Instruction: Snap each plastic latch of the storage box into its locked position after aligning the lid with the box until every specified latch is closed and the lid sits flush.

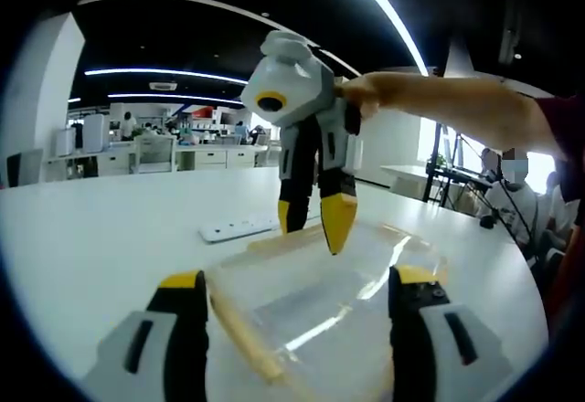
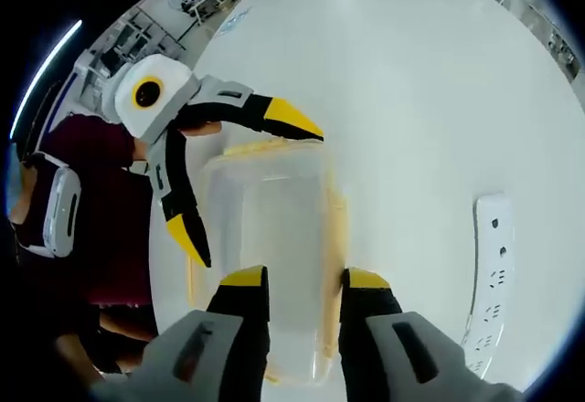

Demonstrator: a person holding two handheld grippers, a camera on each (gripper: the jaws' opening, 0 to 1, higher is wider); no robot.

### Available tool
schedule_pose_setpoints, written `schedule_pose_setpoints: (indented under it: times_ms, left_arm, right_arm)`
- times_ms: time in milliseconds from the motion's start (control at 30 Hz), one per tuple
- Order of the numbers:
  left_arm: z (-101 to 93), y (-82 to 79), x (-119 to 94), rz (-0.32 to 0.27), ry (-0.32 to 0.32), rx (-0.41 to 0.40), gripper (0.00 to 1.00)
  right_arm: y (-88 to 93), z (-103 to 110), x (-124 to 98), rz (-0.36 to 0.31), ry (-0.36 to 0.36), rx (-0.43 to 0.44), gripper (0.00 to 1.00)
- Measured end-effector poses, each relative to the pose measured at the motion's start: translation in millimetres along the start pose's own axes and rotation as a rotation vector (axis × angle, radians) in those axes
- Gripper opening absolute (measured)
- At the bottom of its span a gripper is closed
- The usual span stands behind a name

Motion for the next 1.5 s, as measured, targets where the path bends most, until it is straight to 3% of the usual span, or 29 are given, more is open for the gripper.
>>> schedule_pose_setpoints:
  times_ms: [267,400,433,533,833,1500]
  left_arm:
    - [0.2,-1.0,0.5,-0.002,0.003,-0.003,0.82]
    - [0.3,-1.4,1.0,0.002,0.002,-0.003,0.82]
    - [0.2,-1.4,1.1,0.001,0.002,-0.003,0.82]
    - [0.1,-1.4,1.3,0.0,0.002,-0.003,0.82]
    - [-1.3,-2.2,2.1,0.013,-0.001,0.011,0.83]
    - [-8.0,-3.0,3.1,0.052,-0.023,0.078,0.82]
  right_arm:
    - [-6.9,2.4,-4.4,0.023,0.044,-0.03,0.3]
    - [-5.4,-1.3,-12.3,-0.003,0.084,-0.051,0.24]
    - [-6.6,-0.5,-14.7,-0.035,0.082,-0.052,0.24]
    - [-7.3,2.7,-23.2,-0.095,0.112,-0.059,0.31]
    - [1.2,14.0,-29.4,-0.148,0.184,-0.081,0.47]
    - [6.3,33.1,-33.4,-0.167,0.228,-0.1,0.5]
Point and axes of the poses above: the point that each gripper's makers call its tool centre point, and the gripper's own axes: x roughly forward along the fingers, z roughly to its left, y roughly out of its underside, the point moved 6 cm from there along -x, roughly backward along the fingers, and after that the axes turned 13 degrees about -x, right-handed, at the moved point
